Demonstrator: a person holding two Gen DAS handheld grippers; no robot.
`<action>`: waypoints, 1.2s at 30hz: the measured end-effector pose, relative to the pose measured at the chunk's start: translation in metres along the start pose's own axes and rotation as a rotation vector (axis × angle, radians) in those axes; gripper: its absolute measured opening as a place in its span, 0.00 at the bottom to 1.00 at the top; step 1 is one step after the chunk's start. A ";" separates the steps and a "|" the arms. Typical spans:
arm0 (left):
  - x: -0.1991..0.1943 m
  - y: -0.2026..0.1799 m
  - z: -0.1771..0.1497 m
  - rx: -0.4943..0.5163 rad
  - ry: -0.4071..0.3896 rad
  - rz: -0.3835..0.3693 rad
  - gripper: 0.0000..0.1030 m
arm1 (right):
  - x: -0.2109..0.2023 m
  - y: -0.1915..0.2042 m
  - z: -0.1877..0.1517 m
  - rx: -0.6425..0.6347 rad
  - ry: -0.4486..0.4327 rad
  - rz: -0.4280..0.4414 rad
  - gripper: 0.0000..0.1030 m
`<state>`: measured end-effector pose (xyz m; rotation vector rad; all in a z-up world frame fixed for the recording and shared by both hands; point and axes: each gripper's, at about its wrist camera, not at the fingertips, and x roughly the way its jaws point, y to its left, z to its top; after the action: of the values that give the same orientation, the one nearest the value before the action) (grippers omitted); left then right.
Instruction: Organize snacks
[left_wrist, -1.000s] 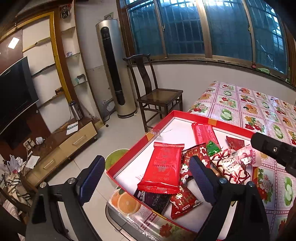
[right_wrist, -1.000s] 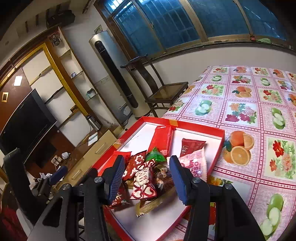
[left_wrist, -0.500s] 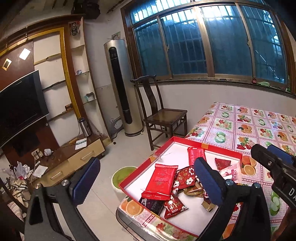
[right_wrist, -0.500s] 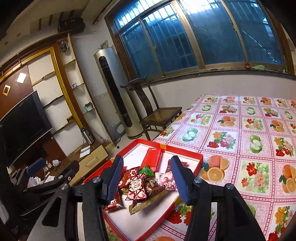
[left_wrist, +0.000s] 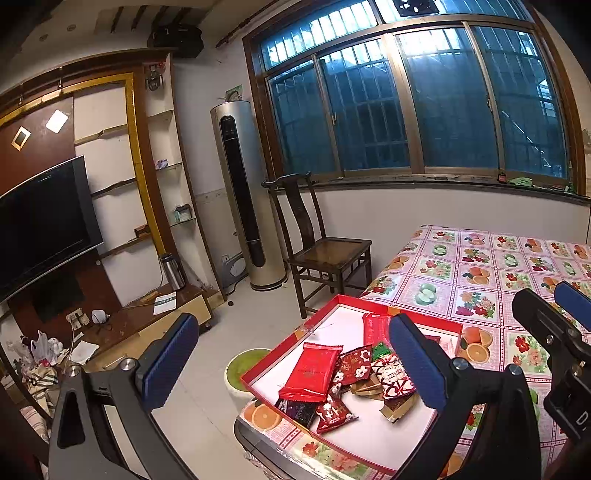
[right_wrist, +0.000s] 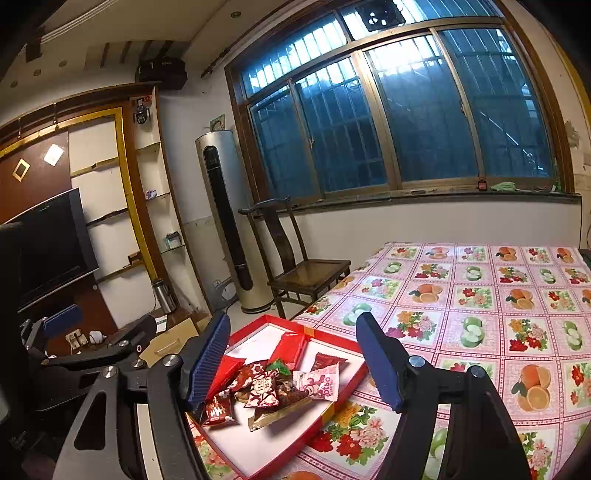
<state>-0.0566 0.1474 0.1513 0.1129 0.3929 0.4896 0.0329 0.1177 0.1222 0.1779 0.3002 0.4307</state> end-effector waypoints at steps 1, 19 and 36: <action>-0.001 0.000 0.000 0.000 -0.003 -0.002 1.00 | -0.002 0.000 -0.001 -0.007 -0.010 -0.003 0.76; 0.009 0.000 -0.006 -0.031 0.033 -0.006 1.00 | -0.010 -0.006 -0.024 -0.051 -0.064 -0.066 0.87; 0.019 0.004 -0.013 -0.039 0.073 -0.013 1.00 | -0.002 0.007 -0.036 -0.114 -0.020 -0.065 0.87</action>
<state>-0.0487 0.1601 0.1335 0.0547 0.4549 0.4890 0.0170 0.1265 0.0904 0.0609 0.2605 0.3800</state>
